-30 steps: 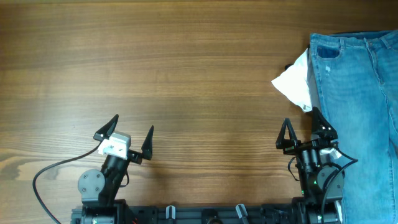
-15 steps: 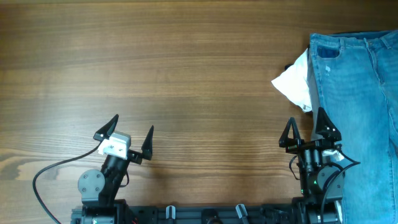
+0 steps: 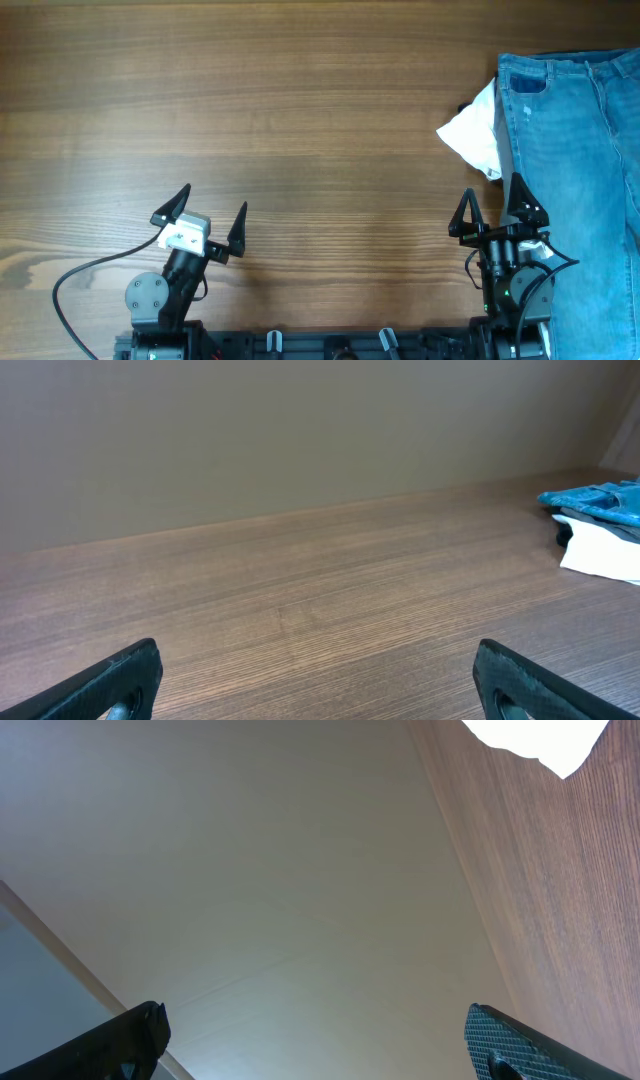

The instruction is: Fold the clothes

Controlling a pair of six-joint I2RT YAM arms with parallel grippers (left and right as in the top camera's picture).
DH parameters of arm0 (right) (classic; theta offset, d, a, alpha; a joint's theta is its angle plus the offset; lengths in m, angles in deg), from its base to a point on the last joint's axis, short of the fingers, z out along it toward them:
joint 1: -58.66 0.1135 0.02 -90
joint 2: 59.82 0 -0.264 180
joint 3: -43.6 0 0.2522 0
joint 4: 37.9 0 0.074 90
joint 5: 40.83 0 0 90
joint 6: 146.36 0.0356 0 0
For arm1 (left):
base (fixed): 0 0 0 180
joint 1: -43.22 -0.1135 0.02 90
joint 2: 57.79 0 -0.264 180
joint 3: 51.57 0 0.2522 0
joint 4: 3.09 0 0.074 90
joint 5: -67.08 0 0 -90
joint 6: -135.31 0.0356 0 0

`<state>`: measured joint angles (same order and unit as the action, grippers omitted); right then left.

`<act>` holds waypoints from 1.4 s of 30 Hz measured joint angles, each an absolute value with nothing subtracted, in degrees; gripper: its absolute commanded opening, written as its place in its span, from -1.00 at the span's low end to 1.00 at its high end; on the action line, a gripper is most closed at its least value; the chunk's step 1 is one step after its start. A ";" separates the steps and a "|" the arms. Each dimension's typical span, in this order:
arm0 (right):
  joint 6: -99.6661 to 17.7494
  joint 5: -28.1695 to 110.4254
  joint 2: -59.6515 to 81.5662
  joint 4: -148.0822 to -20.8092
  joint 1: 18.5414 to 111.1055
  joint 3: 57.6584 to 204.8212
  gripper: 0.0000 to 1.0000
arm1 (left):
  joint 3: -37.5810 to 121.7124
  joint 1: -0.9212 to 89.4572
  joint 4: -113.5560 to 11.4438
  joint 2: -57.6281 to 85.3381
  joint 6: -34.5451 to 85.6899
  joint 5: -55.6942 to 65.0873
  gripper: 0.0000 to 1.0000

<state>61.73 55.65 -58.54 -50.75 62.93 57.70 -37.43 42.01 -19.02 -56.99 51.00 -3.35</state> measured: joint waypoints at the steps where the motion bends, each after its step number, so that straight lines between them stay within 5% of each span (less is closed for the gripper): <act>1: 61.73 55.65 -58.54 -50.75 62.93 57.70 0.99 | -37.43 42.01 -19.02 -56.99 51.00 -3.35 1.00; 42: 61.73 55.67 -58.54 -50.75 62.93 57.70 0.99 | -37.43 42.01 -18.81 -56.99 51.02 -5.58 1.00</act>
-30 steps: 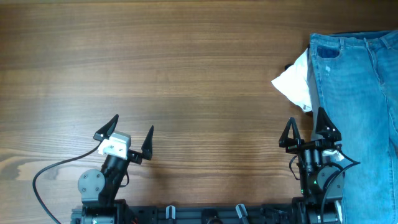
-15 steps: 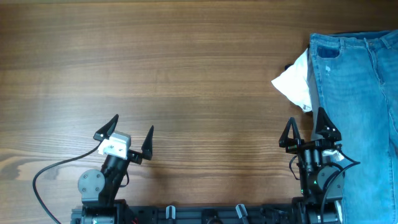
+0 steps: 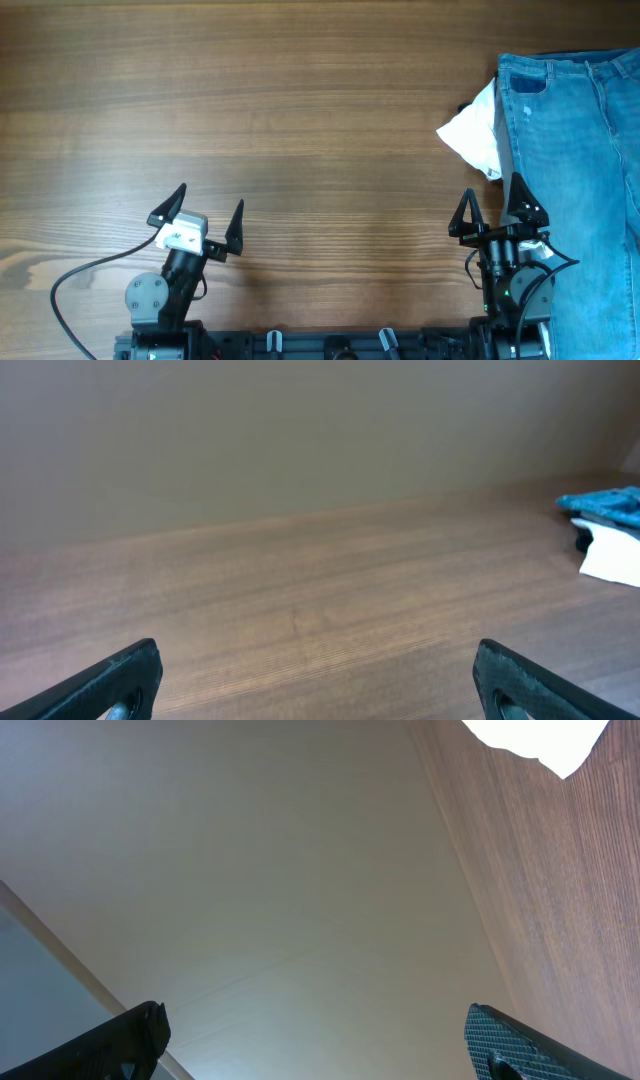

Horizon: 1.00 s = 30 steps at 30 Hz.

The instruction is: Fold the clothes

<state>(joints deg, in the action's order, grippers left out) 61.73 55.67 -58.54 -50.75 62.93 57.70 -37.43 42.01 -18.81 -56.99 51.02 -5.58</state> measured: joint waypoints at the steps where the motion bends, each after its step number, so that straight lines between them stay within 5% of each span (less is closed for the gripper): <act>1: 61.73 55.67 -58.54 -50.75 62.93 57.70 1.00 | -37.43 42.01 -19.22 -56.86 50.94 -5.53 1.00; 18: 57.27 56.77 -58.49 -50.73 62.93 57.70 1.00 | -37.43 42.01 -19.22 -56.62 49.23 -5.51 1.00; 24: -8.41 58.23 -58.47 -50.38 62.93 57.70 1.00 | -37.43 42.01 -19.07 -56.62 49.21 -5.51 1.00; 30: -34.51 58.17 -58.19 -43.93 62.93 58.10 1.00 | -37.43 42.01 -9.23 -56.49 48.31 -5.49 1.00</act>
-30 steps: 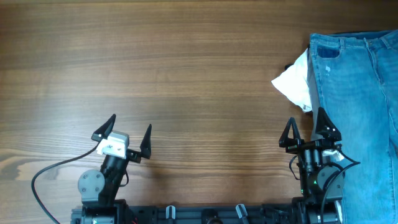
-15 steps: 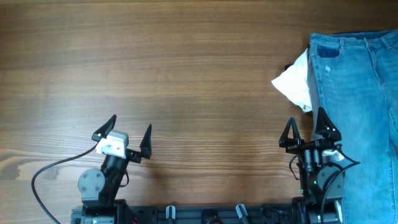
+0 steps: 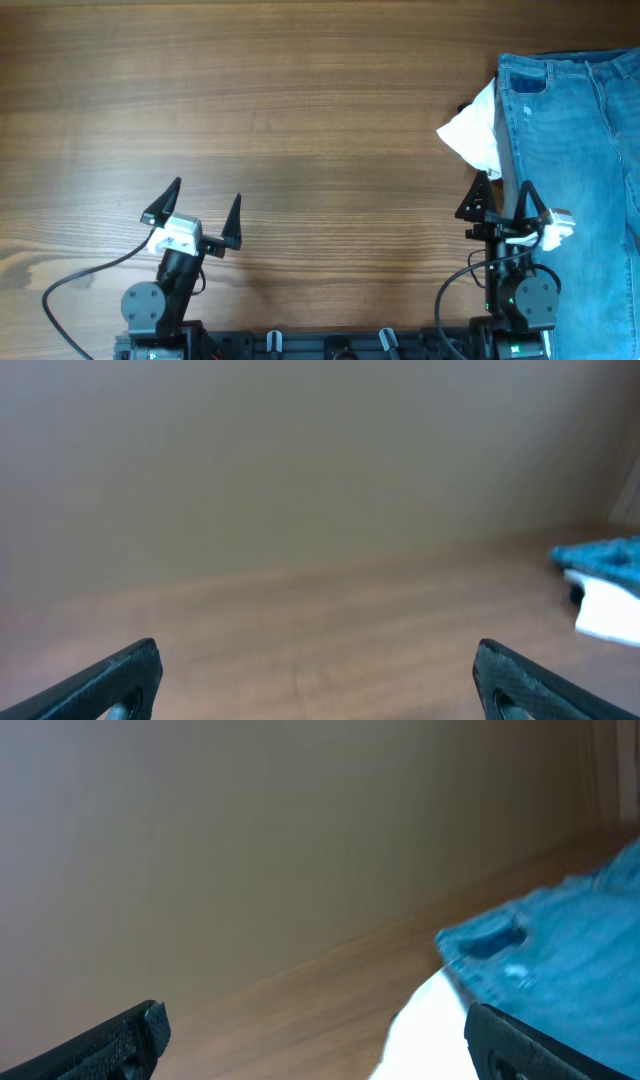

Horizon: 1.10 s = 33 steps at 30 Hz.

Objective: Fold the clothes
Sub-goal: 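Reach the right gripper to the jeans waistband and grasp it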

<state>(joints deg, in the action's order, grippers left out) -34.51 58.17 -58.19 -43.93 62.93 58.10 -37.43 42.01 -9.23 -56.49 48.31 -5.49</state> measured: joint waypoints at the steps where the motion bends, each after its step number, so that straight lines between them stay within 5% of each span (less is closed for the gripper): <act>1: -37.44 57.20 -57.99 -44.35 62.93 58.82 0.99 | -37.34 42.01 -8.56 -56.49 48.10 -5.49 1.00; 7: -48.63 49.44 -46.01 -49.79 62.93 75.08 0.99 | -26.76 42.01 -13.87 -53.89 46.96 -6.25 1.00; 17: -56.26 45.77 4.35 -98.82 62.85 133.94 0.99 | 16.82 42.01 -55.55 -20.17 46.17 -11.22 1.00; 23: -49.81 51.35 24.54 -97.13 58.47 141.11 0.82 | 31.92 42.01 -65.27 -1.54 45.84 -10.84 1.00; 33: -45.26 47.15 51.78 -88.15 40.84 141.30 0.25 | 31.99 42.01 -67.48 1.91 45.84 -3.02 1.00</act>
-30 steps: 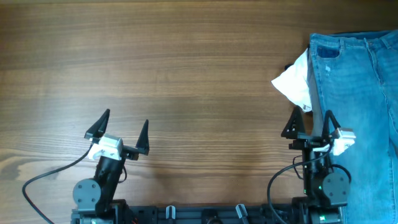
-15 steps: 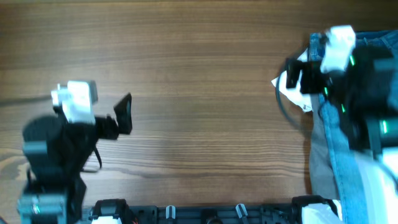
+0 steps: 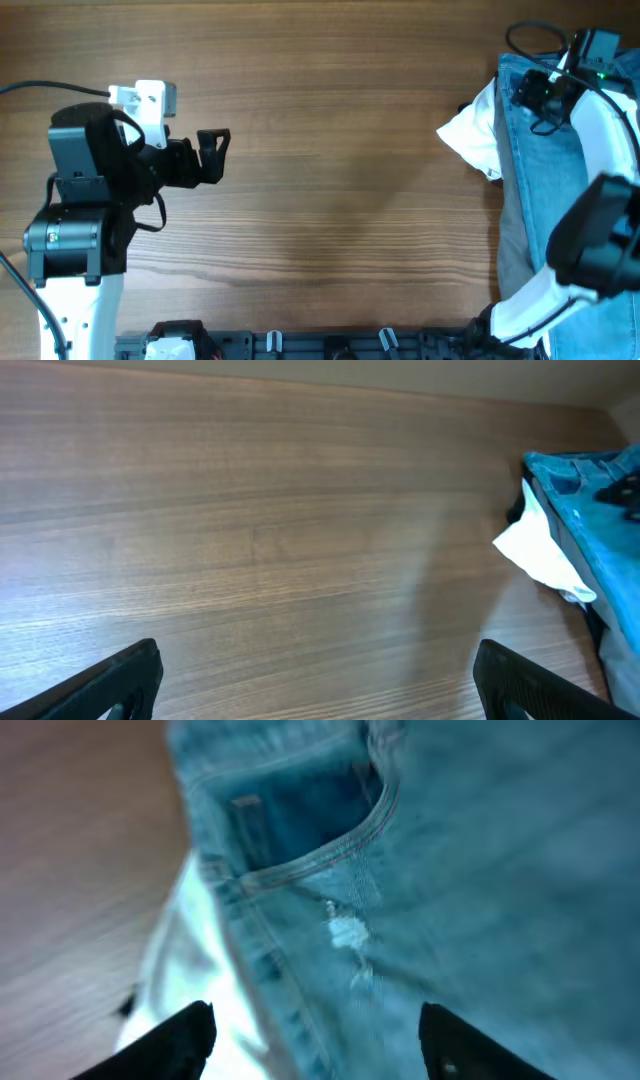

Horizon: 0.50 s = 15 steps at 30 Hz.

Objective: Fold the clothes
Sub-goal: 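Reach the right gripper to the jeans waistband and grasp it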

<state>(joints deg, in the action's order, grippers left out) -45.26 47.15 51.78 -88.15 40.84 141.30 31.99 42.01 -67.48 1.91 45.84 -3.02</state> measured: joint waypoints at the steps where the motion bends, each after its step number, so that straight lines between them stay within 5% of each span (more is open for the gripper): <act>1: -45.77 45.77 53.96 -87.30 40.70 141.30 0.18 | 32.01 42.01 -67.48 2.02 45.84 -2.84 1.00; 6: -46.62 43.13 57.48 -83.93 40.99 141.30 -0.04 | 32.01 42.01 -67.50 3.51 45.84 -2.39 1.00; 12: -47.87 42.54 57.63 -83.91 40.99 141.30 0.07 | 32.01 42.01 -67.50 5.82 45.84 -2.19 1.00; 15: -49.13 41.25 58.51 -83.91 40.99 141.30 -0.12 | 32.01 42.01 -67.53 6.06 45.84 -2.01 1.00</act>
